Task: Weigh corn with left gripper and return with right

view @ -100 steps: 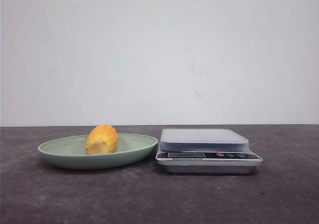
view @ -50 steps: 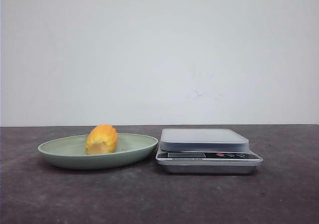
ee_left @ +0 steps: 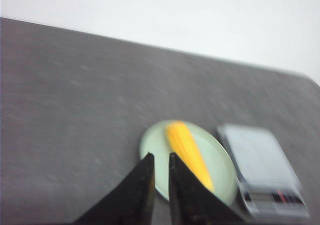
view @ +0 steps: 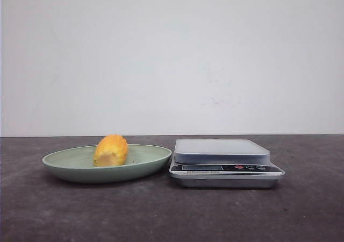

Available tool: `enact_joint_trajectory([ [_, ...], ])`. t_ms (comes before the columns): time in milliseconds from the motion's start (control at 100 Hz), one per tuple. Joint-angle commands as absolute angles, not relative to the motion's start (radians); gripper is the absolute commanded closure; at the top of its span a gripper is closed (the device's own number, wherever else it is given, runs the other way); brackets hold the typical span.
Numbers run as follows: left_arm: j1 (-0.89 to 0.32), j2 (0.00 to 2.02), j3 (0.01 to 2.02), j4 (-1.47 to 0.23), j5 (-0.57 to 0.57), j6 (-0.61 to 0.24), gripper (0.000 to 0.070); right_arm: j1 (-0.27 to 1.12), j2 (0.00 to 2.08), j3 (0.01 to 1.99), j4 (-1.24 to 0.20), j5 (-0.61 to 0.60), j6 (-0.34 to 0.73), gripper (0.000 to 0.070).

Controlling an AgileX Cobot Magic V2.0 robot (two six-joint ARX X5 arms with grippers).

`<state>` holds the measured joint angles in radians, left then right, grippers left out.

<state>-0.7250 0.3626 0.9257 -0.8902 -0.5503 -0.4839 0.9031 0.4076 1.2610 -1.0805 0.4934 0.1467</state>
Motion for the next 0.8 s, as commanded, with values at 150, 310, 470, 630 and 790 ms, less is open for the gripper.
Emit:
enact_joint_trajectory([
  [150,-0.376,0.301,0.851,-0.852,-0.5,-0.439,0.0688,0.914,0.409,1.274,-1.071,0.497,0.157,0.0699],
  [310,-0.18,0.209,0.729,-0.71,-0.326,-0.258,0.0688,0.914,0.409,1.274,-1.07,0.497,0.157,0.0699],
  [470,-0.094,0.119,0.556,-0.506,-0.136,-0.119,0.0688,0.914,0.409,1.274,-1.07,0.497,0.157,0.0699],
  [630,-0.036,0.061,0.377,-0.349,-0.041,-0.115,0.0688,0.914,0.409,1.274,-1.07,0.497,0.157,0.0699],
  [790,0.008,0.048,0.241,-0.272,0.034,-0.12,0.0688,0.914,0.409,1.274,-1.071,0.497,0.157,0.0699],
])
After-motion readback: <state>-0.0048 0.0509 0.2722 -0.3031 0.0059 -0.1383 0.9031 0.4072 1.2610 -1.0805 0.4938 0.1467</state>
